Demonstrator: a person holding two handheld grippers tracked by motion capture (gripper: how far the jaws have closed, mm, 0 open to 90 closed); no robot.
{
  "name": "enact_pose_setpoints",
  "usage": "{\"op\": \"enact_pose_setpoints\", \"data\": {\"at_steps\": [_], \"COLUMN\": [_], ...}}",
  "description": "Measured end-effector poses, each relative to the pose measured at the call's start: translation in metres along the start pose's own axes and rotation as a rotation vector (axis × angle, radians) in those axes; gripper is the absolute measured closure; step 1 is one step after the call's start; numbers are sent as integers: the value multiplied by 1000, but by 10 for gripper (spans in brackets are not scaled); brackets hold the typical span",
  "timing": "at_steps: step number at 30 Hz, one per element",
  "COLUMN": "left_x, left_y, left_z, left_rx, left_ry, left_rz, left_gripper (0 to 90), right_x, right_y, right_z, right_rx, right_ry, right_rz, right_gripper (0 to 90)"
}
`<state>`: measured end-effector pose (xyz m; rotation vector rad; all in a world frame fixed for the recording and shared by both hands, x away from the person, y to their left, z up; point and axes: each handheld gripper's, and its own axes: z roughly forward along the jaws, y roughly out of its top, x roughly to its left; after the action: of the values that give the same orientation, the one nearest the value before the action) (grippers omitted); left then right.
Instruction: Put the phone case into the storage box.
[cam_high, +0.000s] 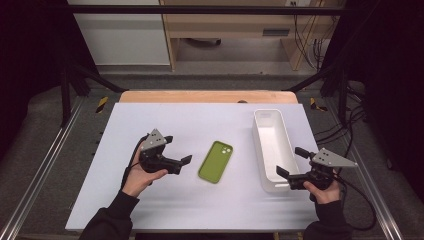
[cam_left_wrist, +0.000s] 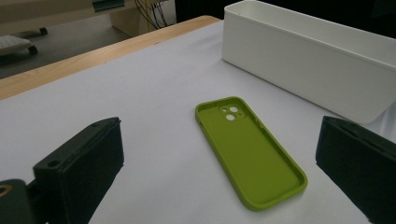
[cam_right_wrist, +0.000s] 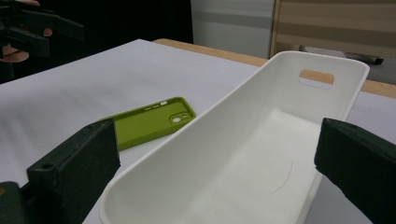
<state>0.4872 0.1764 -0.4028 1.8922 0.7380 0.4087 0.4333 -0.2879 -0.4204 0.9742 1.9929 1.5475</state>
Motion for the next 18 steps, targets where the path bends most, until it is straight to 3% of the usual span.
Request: {"op": "enact_pose_setpoints", "data": {"at_steps": [18], "left_x": [-2], "left_y": [18], "left_z": [23], "left_rx": [-4], "left_ry": [7], "left_rz": [-7], "left_gripper": [7], "right_x": [0], "right_y": [0], "right_z": [0], "right_rx": [2], "right_ry": [-3], "right_rz": [-3], "right_gripper": [5]}}
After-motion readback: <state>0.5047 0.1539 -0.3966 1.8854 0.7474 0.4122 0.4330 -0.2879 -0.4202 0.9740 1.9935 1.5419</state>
